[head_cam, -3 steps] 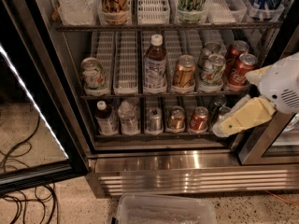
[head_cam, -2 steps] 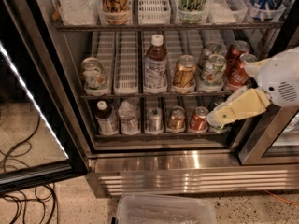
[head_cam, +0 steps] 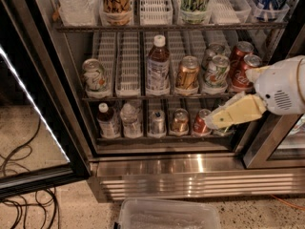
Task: Pick coke can from middle shelf of fridge
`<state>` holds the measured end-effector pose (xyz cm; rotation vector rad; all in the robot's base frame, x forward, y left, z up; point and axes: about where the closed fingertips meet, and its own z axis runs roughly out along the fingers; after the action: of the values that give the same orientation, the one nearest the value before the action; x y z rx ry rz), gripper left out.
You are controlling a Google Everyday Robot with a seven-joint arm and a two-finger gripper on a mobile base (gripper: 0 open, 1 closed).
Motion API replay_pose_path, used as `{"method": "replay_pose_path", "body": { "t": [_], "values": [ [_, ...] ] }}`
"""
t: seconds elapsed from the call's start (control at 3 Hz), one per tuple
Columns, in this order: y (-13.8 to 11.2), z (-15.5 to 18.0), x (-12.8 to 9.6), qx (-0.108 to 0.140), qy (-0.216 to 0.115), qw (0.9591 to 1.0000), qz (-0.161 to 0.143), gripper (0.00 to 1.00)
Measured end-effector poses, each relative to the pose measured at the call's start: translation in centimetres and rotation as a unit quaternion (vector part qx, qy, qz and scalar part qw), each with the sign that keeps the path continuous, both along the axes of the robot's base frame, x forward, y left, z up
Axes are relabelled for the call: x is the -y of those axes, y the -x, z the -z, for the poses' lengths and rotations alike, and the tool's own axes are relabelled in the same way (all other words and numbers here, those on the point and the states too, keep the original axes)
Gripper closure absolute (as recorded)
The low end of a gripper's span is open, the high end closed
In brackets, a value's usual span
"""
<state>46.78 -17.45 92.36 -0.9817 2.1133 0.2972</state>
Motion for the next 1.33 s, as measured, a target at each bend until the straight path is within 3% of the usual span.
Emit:
{"method": "replay_pose_path", "body": {
  "t": [0.33, 0.67, 1.0, 1.33],
  "values": [
    [-0.9, 3.1, -0.2, 0.017, -0.044, 0.9980, 0.043, 0.00],
    [-2.2, 5.8, 0.4, 0.041, -0.066, 0.9930, 0.089, 0.00],
    [-3.4, 8.2, 2.3, 0.075, -0.088, 0.9834, 0.140, 0.00],
    [-4.5, 7.1, 3.6, 0.106, -0.080, 0.9770, 0.166, 0.00]
  ]
}}
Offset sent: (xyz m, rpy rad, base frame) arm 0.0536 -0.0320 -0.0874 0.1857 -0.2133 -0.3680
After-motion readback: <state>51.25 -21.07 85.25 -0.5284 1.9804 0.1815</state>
